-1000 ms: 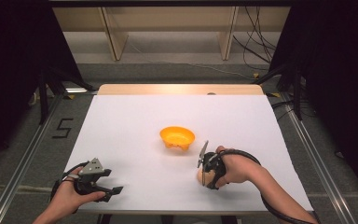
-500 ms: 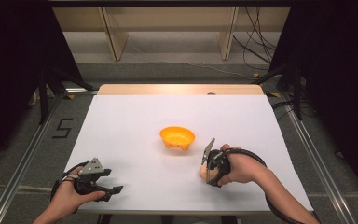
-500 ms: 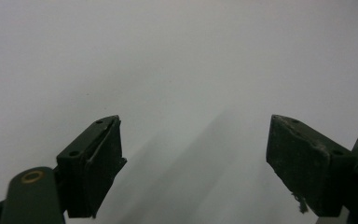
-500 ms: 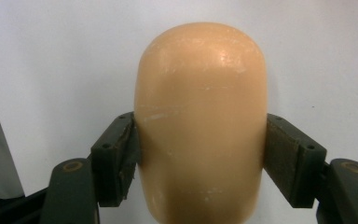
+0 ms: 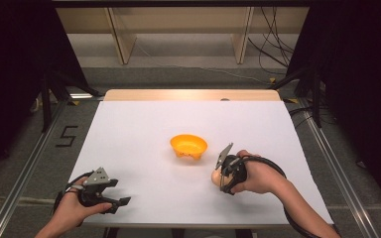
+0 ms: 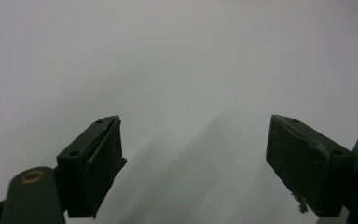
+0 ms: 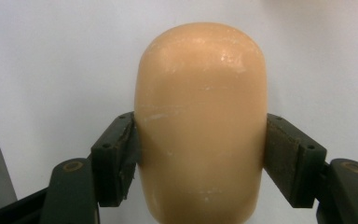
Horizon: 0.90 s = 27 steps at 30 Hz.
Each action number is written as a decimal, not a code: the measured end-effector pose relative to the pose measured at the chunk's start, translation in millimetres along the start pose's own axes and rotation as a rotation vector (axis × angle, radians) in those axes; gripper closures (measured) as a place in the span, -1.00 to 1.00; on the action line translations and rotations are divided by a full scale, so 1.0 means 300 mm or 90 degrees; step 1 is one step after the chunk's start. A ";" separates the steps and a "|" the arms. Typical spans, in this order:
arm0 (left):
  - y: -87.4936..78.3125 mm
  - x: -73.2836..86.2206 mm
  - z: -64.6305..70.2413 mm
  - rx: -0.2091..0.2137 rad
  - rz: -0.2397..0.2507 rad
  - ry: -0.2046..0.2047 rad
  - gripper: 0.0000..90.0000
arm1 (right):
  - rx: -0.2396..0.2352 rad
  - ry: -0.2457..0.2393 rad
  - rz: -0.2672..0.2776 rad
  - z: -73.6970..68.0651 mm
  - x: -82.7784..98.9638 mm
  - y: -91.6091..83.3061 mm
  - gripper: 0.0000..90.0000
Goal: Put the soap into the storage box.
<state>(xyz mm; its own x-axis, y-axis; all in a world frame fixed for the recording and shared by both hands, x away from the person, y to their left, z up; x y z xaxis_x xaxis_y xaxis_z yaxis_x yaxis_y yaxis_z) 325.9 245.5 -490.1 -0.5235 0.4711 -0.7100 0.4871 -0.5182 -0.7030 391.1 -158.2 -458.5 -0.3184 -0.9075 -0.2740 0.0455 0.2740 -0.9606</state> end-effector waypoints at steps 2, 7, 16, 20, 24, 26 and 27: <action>-0.001 0.000 0.000 0.000 0.000 0.000 -0.60 | 0.003 0.012 0.005 0.004 -0.001 -0.007 -0.26; -0.001 -0.001 -0.001 0.000 0.003 -0.001 -0.60 | 0.012 0.051 0.030 0.010 0.004 -0.017 -0.26; -0.002 0.000 -0.001 -0.002 -0.001 -0.007 -0.60 | 0.021 0.075 0.045 0.012 0.009 -0.022 -0.26; -0.005 -0.001 -0.007 -0.003 0.001 0.005 -0.60 | 0.026 0.094 0.054 0.010 0.010 -0.025 -0.26; -0.006 -0.002 -0.008 -0.005 0.001 0.005 -0.60 | 0.024 0.106 0.064 0.011 0.010 -0.026 -0.26; -0.007 -0.002 -0.008 -0.003 0.001 0.005 -0.60 | 0.028 0.107 0.072 0.012 0.008 -0.026 -0.26; -0.006 -0.002 -0.008 -0.004 0.001 0.003 -0.60 | 0.024 0.107 0.078 0.012 0.007 -0.027 -0.26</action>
<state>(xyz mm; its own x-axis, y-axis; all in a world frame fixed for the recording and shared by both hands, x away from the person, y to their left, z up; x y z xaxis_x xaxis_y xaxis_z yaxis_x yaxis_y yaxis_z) 326.9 248.0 -488.5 -0.5195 0.4733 -0.7114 0.4921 -0.5149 -0.7019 393.6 -163.6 -451.4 -0.4611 -0.8019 -0.3800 0.1276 0.3639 -0.9227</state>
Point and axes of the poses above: each handheld gripper's, and its own axes: y roughly forward along the jaws, x roughly out of its underside, z roughly to its right, the point moved 2 cm from there along y, roughly forward along the jaws, and after that the axes turned 5 degrees about -x, right-handed, at the moved point
